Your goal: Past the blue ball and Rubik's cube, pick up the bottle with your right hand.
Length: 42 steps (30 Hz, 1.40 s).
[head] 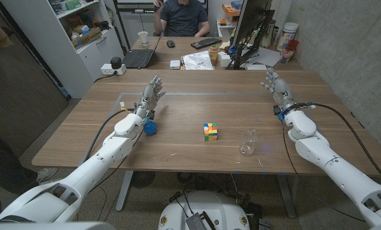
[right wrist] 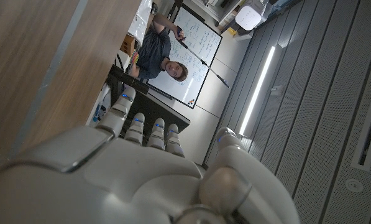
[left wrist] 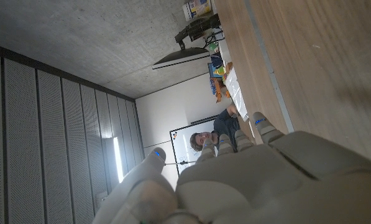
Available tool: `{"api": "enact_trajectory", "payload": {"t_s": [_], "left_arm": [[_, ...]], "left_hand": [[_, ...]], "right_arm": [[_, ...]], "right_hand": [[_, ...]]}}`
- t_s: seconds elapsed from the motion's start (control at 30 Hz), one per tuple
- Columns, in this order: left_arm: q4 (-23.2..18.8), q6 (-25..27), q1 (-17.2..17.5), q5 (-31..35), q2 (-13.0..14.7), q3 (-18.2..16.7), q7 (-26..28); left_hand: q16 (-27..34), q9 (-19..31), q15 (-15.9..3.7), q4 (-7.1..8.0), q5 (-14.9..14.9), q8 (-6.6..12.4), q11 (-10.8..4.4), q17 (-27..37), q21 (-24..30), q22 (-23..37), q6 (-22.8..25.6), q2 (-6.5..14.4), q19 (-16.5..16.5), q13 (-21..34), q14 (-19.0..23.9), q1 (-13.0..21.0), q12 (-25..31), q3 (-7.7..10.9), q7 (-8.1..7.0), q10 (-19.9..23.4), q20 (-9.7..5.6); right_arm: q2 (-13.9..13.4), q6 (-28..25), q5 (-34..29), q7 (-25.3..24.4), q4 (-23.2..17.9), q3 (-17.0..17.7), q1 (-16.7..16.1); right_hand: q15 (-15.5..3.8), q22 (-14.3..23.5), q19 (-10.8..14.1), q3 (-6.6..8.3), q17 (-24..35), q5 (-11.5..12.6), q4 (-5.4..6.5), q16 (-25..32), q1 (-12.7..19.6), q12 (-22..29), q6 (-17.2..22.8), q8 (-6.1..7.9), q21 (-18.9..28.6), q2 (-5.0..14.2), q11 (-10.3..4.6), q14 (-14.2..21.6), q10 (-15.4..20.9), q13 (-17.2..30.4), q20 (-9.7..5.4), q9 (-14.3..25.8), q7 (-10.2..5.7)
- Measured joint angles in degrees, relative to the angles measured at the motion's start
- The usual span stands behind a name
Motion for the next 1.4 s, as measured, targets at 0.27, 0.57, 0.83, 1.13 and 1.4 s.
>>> {"api": "enact_trajectory", "payload": {"t_s": [0.27,0.57,0.83,1.13,1.4], "left_arm": [[-0.67,-0.32,0.34,-0.01,0.30,0.24,-0.03],[-1.51,-0.37,0.77,-0.01,0.73,0.45,0.10],[-1.88,-0.48,0.79,0.06,0.88,0.71,-0.12],[-2.03,-0.86,0.59,0.22,0.91,1.15,-0.93],[-2.40,-1.27,0.59,0.29,1.04,1.46,-1.49]], "left_hand": [[0.00,0.00,0.00,0.00,0.00,0.00,0.00,0.00,0.00,0.00,0.00,0.00,0.00,-0.01,0.00,0.00,0.00,0.00,0.00,0.00,0.00],[0.00,0.00,0.00,0.00,0.00,0.00,0.00,0.00,0.00,-0.01,0.00,0.00,0.00,-0.01,0.00,0.00,0.00,0.00,0.00,0.00,0.00],[0.00,0.00,0.00,0.00,0.00,0.00,0.00,-0.01,0.00,-0.01,0.00,0.00,0.00,-0.01,0.00,0.00,0.00,0.00,0.00,0.00,0.00],[0.00,-0.01,0.00,0.24,0.00,0.00,0.00,-0.01,0.00,-0.01,0.00,0.00,0.00,-0.01,0.00,0.00,0.00,-0.25,0.00,0.00,0.00],[0.00,-0.01,0.00,0.24,0.00,0.00,0.00,-0.01,0.00,-0.01,0.00,0.00,0.00,-0.01,0.00,0.00,-0.01,-0.25,0.00,0.00,-0.01]], "right_arm": [[-2.71,1.41,-2.04,-1.24,-3.69,1.26,-2.02],[-5.98,2.74,-5.94,-4.68,-9.38,4.00,-5.69],[-8.61,3.38,-9.66,-7.98,-14.93,7.92,-10.23],[-10.15,3.40,-15.47,-12.44,-21.59,14.14,-16.85],[-9.38,2.41,-20.70,-14.39,-26.71,19.55,-22.28]], "right_hand": [[-0.18,0.00,0.41,-0.01,0.00,0.00,-0.47,0.00,0.68,0.44,0.61,0.36,0.00,-0.68,-0.01,0.82,0.62,0.00,0.41,0.00,0.00],[-0.39,0.00,0.40,-0.06,0.00,0.00,-1.20,0.00,1.00,0.44,0.92,0.44,0.00,-1.00,-0.22,1.03,0.83,-0.01,0.41,0.00,-0.30],[-0.52,-0.01,0.71,0.24,0.01,0.00,-1.51,0.00,1.23,0.44,1.13,0.44,0.00,-1.24,0.00,1.15,1.23,-0.01,0.72,0.00,-0.51],[-0.71,-0.01,0.71,0.30,0.01,0.00,-2.04,0.00,1.58,0.44,1.57,0.44,0.00,-1.43,-0.41,1.33,1.64,-0.01,0.72,-0.01,-0.48],[-0.63,-0.01,0.71,0.25,0.01,0.00,-2.47,0.00,2.22,0.44,1.88,0.44,0.00,-1.27,-0.61,1.69,1.84,-0.01,0.71,-0.01,-0.79]]}}
